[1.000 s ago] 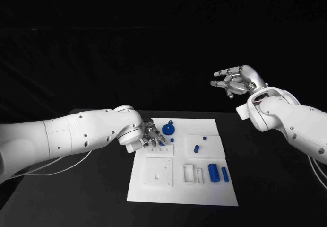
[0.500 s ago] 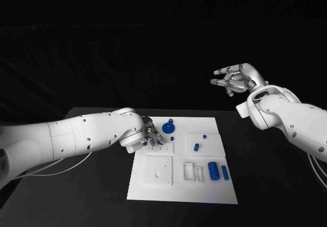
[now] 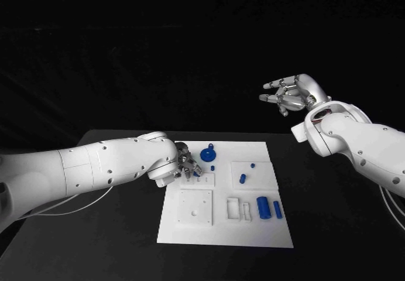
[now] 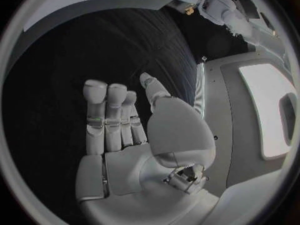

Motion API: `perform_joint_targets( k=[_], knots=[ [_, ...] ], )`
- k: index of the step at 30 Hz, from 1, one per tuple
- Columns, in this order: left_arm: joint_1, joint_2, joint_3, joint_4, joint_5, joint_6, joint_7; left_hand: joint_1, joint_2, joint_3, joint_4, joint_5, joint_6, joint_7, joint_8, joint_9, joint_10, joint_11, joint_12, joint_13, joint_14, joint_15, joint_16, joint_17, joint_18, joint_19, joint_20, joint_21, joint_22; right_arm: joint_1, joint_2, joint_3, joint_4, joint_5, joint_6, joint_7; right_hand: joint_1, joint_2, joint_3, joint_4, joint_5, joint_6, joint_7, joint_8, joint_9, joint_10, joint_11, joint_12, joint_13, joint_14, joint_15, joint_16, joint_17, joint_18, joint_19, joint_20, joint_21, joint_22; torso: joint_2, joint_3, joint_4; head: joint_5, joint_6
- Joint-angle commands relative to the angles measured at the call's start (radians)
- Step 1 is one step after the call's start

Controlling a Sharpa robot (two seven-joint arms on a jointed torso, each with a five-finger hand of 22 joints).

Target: Assemble the parts on the task board

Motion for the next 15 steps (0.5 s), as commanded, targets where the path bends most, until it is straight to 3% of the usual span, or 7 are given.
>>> perform_joint_targets(
  k=[1, 4, 15],
  knots=[
    [-0.003, 0.005, 0.001, -0.001, -0.01, 0.007, -0.005, 0.001, 0.006, 0.064, -0.058, 0.006, 0.114, -0.074, 0.004, 0.389, 0.051, -0.005, 0.006, -0.001, 0.005, 0.002, 0.002, -0.001, -0.003, 0.004, -0.001, -0.003, 0.002, 0.0, 0.002, 0.001, 0.001, -0.014, 0.016, -0.004, -0.012, 0.002, -0.007, -0.001, 0.008, 0.006, 0.002, -0.003, -0.001, -0.002, 0.001, 0.0, -0.001, 0.008, 0.002, -0.004, 0.001, 0.014, 0.046, -0.002, -0.009, -0.002, 0.0, -0.0001, -0.0002, 0.0, -0.006],
    [-0.006, 0.01, 0.001, -0.004, -0.011, 0.006, -0.005, 0.0, 0.008, 0.066, -0.057, 0.006, 0.113, -0.073, 0.004, 0.39, 0.051, -0.005, 0.004, -0.003, 0.005, 0.003, 0.0, -0.004, -0.003, 0.004, 0.0, -0.007, 0.003, 0.0, 0.002, 0.001, 0.001, -0.02, 0.016, -0.014, -0.01, 0.001, -0.001, -0.005, 0.044, 0.003, 0.003, -0.004, -0.002, -0.003, 0.001, -0.001, -0.001, 0.008, 0.001, -0.005, 0.002, 0.015, 0.047, -0.003, -0.012, -0.004, 0.0, -0.0008, 0.0006, 0.0, -0.007],
    [-0.01, 0.016, 0.001, -0.008, -0.027, 0.012, -0.008, -0.005, 0.019, 0.07, -0.056, -0.005, 0.11, -0.073, 0.004, 0.405, 0.051, -0.004, 0.004, -0.006, 0.004, 0.002, -0.003, -0.008, -0.003, 0.008, -0.001, -0.014, 0.01, 0.0, 0.005, 0.001, -0.003, -0.033, 0.023, -0.037, -0.018, -0.002, 0.016, -0.012, 0.065, 0.004, 0.003, -0.004, -0.002, -0.003, 0.0, -0.002, -0.004, 0.011, 0.0, -0.011, 0.003, 0.015, 0.047, -0.004, -0.017, -0.011, 0.0, -0.0005, 0.0004, 0.003, -0.013]
  ],
)
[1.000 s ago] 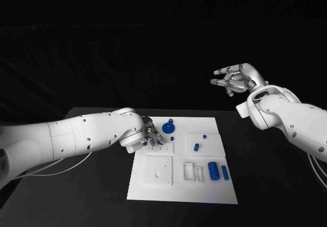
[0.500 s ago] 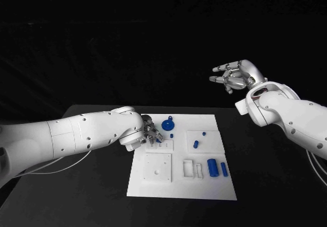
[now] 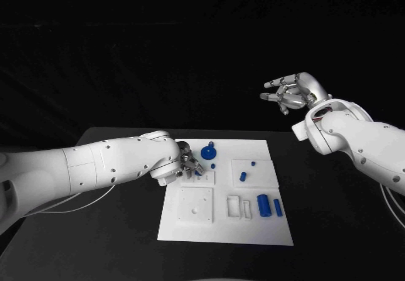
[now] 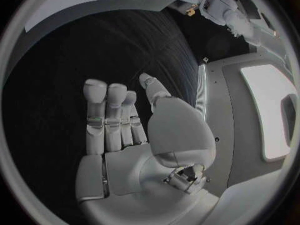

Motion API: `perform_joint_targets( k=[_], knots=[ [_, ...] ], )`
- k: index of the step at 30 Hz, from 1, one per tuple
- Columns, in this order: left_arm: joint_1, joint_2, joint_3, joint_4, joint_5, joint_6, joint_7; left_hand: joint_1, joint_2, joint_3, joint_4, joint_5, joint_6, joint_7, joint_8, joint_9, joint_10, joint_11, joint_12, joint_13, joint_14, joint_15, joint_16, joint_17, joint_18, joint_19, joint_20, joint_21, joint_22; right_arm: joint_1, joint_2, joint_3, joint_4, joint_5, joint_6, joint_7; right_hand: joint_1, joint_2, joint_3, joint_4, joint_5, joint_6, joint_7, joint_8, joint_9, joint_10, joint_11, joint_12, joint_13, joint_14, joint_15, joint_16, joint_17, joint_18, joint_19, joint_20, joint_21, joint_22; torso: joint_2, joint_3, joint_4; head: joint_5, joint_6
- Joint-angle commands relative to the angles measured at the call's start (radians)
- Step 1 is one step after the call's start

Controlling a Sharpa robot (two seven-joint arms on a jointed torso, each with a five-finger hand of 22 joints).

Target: Assemble the parts on the task board

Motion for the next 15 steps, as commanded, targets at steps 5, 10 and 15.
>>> perform_joint_targets(
  k=[5, 10, 15],
  knots=[
    [-0.005, 0.004, 0.001, 0.0, -0.023, 0.017, -0.003, 0.003, 0.012, 0.062, -0.06, -0.014, 0.114, -0.075, 0.005, 0.407, 0.051, -0.006, 0.007, 0.0, 0.004, 0.0, 0.001, 0.004, -0.004, 0.01, 0.0, -0.004, 0.007, 0.0, 0.003, 0.001, -0.002, -0.021, 0.02, -0.017, -0.012, -0.002, 0.012, -0.003, 0.013, 0.005, 0.003, -0.004, -0.002, -0.004, -0.002, -0.002, -0.001, 0.006, -0.002, -0.009, 0.002, 0.015, 0.047, -0.004, -0.005, -0.004, 0.0, 0.0006, -0.0002, 0.002, -0.005],
    [-0.008, 0.004, 0.001, -0.001, -0.028, 0.022, -0.004, 0.003, 0.011, 0.061, -0.061, -0.014, 0.115, -0.075, 0.005, 0.41, 0.051, -0.005, 0.007, -0.001, 0.004, 0.001, 0.001, 0.003, -0.004, 0.01, 0.0, -0.005, 0.008, 0.0, 0.004, 0.001, -0.003, -0.022, 0.021, -0.019, -0.013, -0.003, 0.014, -0.004, 0.016, 0.006, 0.003, -0.004, -0.002, -0.003, -0.002, -0.002, -0.001, 0.007, -0.002, -0.009, 0.002, 0.015, 0.047, -0.005, -0.005, -0.005, 0.0, 0.0009, -0.0008, 0.001, -0.006],
    [-0.01, 0.003, 0.001, -0.002, -0.03, 0.032, -0.005, 0.005, 0.01, 0.059, -0.061, -0.022, 0.117, -0.076, 0.005, 0.415, 0.051, -0.005, 0.007, -0.001, 0.004, 0.001, 0.001, 0.003, -0.004, 0.01, 0.0, -0.009, 0.01, 0.0, 0.004, 0.001, -0.003, -0.023, 0.024, -0.02, -0.015, -0.004, 0.017, -0.005, 0.018, 0.006, 0.003, -0.004, -0.002, -0.002, -0.002, -0.001, 0.0, 0.008, -0.002, -0.01, 0.002, 0.015, 0.047, -0.005, -0.004, -0.006, 0.0, 0.0016, -0.0004, 0.002, -0.01]
  ],
)
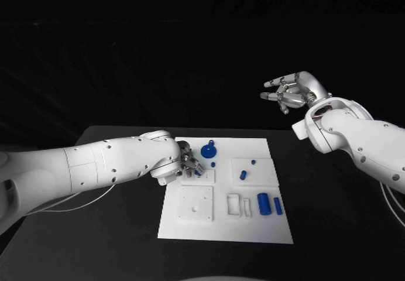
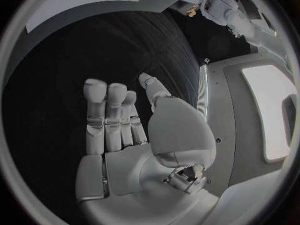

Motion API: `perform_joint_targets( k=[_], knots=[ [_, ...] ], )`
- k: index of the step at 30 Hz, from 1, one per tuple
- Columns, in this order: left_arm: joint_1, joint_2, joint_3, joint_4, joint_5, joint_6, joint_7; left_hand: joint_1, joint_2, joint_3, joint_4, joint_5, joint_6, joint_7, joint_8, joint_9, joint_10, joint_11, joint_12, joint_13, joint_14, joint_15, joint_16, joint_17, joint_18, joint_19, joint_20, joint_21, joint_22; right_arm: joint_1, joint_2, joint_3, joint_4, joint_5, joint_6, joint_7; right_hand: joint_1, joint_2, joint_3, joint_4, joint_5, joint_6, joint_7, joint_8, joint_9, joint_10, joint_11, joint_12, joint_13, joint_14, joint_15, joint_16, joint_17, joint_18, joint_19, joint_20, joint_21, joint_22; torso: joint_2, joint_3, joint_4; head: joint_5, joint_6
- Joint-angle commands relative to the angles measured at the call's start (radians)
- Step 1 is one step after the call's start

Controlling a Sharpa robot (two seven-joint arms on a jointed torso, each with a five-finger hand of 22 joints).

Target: Assemble the parts on the task board

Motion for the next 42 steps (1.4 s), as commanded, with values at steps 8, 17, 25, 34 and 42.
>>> perform_joint_targets(
  k=[8, 17, 25, 34, 42],
  knots=[
    [-0.004, -0.001, 0.0, 0.004, -0.014, 0.036, -0.007, 0.011, 0.009, 0.054, -0.06, -0.017, 0.119, -0.076, 0.003, 0.408, 0.051, -0.005, -0.001, -0.002, 0.004, 0.001, 0.0, 0.0, -0.004, 0.002, 0.002, -0.013, 0.003, 0.0, 0.003, 0.001, -0.002, -0.016, 0.019, -0.005, -0.011, 0.0, 0.007, 0.0, 0.005, 0.006, 0.003, -0.004, -0.001, -0.003, -0.002, -0.001, 0.0, 0.006, -0.001, -0.006, 0.001, 0.015, 0.047, -0.005, -0.004, -0.001, 0.0, 0.0008, -0.0003, 0.001, -0.002],
    [-0.005, -0.002, 0.0, 0.005, -0.015, 0.051, -0.009, 0.014, 0.009, 0.05, -0.06, -0.02, 0.123, -0.077, 0.003, 0.408, 0.051, -0.006, -0.001, -0.002, 0.004, 0.002, 0.001, 0.002, -0.004, 0.003, 0.002, -0.017, 0.005, 0.0, 0.004, 0.001, -0.003, -0.015, 0.023, -0.006, -0.011, 0.0, 0.007, 0.0, 0.005, 0.006, 0.003, -0.004, -0.001, -0.003, -0.002, -0.001, 0.0, 0.006, -0.001, -0.006, 0.001, 0.015, 0.047, -0.005, -0.004, -0.001, 0.0, 0.0008, -0.0001, 0.001, -0.005],
    [-0.005, -0.002, 0.0, 0.006, -0.017, 0.062, -0.01, 0.016, 0.01, 0.048, -0.061, -0.022, 0.127, -0.078, 0.004, 0.41, 0.051, -0.006, 0.001, -0.002, 0.004, 0.002, 0.003, 0.006, -0.005, 0.004, 0.003, -0.019, 0.009, 0.0, 0.005, 0.001, -0.004, -0.016, 0.027, -0.008, -0.013, 0.0, 0.012, -0.003, 0.006, 0.007, 0.003, -0.004, -0.001, -0.002, -0.003, 0.0, 0.0, 0.008, -0.002, -0.008, 0.003, 0.015, 0.047, -0.006, -0.002, -0.005, 0.0, 0.0004, -0.0002, 0.001, -0.007],
    [-0.005, -0.001, 0.0, 0.005, -0.019, 0.067, -0.011, 0.015, 0.011, 0.043, -0.061, -0.022, 0.135, -0.081, 0.004, 0.425, 0.051, -0.007, 0.003, -0.004, 0.006, 0.003, 0.007, 0.014, -0.005, 0.006, 0.005, -0.021, 0.017, 0.0, 0.008, 0.001, -0.006, -0.016, 0.029, -0.009, -0.013, 0.0, 0.012, -0.003, 0.006, 0.007, 0.003, -0.004, -0.001, -0.002, -0.003, 0.0, 0.0, 0.008, -0.002, -0.008, 0.003, 0.015, 0.047, -0.006, -0.002, -0.005, 0.001, 0.0011, 0.0001, 0.002, -0.007],
    [-0.005, 0.0, 0.0, 0.0, -0.021, 0.077, -0.013, 0.013, 0.013, 0.042, -0.06, -0.023, 0.139, -0.082, 0.005, 0.435, 0.051, -0.007, 0.007, -0.006, 0.006, 0.004, 0.009, 0.016, -0.004, 0.007, 0.006, -0.025, 0.021, 0.0, 0.009, 0.001, -0.005, -0.017, 0.031, -0.01, -0.013, 0.0, 0.012, -0.003, 0.006, 0.007, 0.003, -0.004, -0.001, -0.002, -0.003, 0.0, 0.0, 0.008, -0.002, -0.008, 0.003, 0.015, 0.047, -0.006, -0.002, -0.005, 0.001, 0.0011, -0.0001, 0.003, -0.008]
  ],
)
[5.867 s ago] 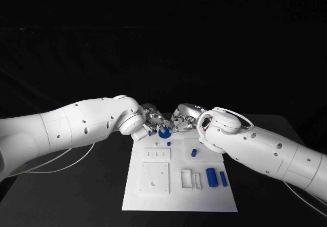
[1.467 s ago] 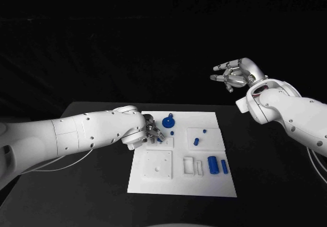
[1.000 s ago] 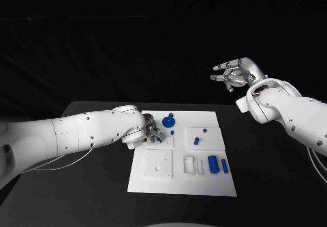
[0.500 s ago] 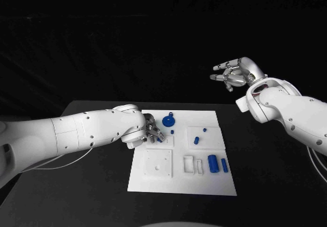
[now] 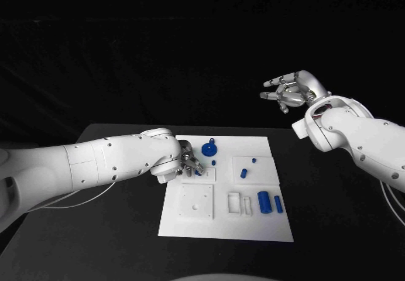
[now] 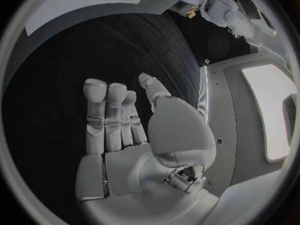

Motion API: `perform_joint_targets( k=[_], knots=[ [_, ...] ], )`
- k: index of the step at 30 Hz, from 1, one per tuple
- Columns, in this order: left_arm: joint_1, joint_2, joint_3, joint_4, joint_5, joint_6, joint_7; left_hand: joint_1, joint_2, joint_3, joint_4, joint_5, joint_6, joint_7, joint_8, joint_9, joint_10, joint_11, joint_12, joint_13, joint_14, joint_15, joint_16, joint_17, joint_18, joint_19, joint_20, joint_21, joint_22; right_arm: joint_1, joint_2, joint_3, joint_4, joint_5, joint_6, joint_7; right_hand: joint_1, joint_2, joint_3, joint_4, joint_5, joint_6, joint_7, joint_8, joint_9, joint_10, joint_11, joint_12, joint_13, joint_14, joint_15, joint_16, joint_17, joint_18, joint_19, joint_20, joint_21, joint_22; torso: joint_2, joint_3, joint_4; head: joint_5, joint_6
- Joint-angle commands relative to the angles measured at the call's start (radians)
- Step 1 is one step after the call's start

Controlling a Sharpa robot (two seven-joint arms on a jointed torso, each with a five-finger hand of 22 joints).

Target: Assemble the parts on the task board

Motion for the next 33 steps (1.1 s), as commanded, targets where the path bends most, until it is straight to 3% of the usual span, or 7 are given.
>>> perform_joint_targets(
  k=[1, 33],
  knots=[
    [-0.005, 0.001, -0.003, -0.002, -0.006, 0.034, -0.013, 0.011, 0.015, 0.048, -0.053, -0.001, 0.139, -0.082, 0.007, 0.363, 0.051, -0.007, 0.007, -0.001, 0.007, 0.002, 0.005, 0.001, -0.004, 0.003, 0.001, -0.004, 0.002, 0.0, 0.001, 0.001, 0.001, -0.011, 0.014, 0.0, -0.013, 0.0, 0.004, 0.0, 0.006, 0.007, 0.003, -0.004, -0.001, -0.004, -0.005, 0.0, 0.0, 0.008, -0.002, -0.003, 0.001, 0.016, 0.047, -0.006, -0.002, -0.001, 0.0, -0.0001, -0.0002, -0.001, 0.0],
    [-0.004, 0.013, -0.003, -0.019, -0.014, 0.075, -0.022, 0.005, 0.038, 0.039, -0.046, -0.021, 0.162, -0.088, 0.007, 0.392, 0.051, -0.008, 0.032, -0.035, 0.011, 0.008, 0.024, 0.026, -0.001, 0.011, 0.012, -0.01, 0.032, 0.0, 0.004, 0.001, -0.001, -0.015, 0.019, -0.004, -0.013, 0.002, 0.008, -0.006, 0.007, 0.007, 0.003, -0.004, -0.001, -0.003, -0.005, 0.0, 0.0, 0.009, -0.002, -0.006, 0.003, 0.016, 0.047, -0.006, 0.005, -0.01, 0.0, 0.0013, -0.0015, 0.005, -0.007]
  ],
)
